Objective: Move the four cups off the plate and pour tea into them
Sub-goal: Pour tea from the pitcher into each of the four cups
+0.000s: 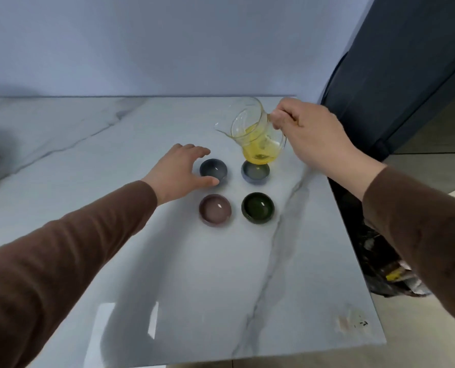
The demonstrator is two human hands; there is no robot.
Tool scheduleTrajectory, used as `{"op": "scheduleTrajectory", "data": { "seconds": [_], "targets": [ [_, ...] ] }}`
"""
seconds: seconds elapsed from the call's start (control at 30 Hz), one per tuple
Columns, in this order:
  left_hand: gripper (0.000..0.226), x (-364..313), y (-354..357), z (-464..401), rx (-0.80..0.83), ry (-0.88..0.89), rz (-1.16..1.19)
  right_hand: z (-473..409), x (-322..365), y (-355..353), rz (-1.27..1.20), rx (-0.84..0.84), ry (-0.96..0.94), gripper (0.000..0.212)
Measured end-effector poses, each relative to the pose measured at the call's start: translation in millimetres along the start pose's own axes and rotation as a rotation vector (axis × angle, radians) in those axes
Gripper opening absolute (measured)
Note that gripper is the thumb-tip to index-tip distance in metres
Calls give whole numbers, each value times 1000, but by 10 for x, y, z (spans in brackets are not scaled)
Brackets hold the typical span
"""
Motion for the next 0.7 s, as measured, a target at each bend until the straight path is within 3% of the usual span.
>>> {"op": "scheduleTrajectory", "data": {
  "seconds": [0.27, 0.7],
  "targets": [
    [65, 73, 91, -24, -61, 66, 76, 1, 29, 164, 53, -20, -88, 31],
    [59, 187, 207, -35, -83, 22, 264, 105, 284, 10, 231, -29, -155, 28]
  ]
}}
Point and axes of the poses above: each hand's wrist, its own z-axis away from the middle knuckle, its own y-axis out of the palm, x = y × z, the point moved 8 cm from there along -z, towards the middle knuckle, and after that the axes turned 2 degrees about y, right-handed, at the moved point
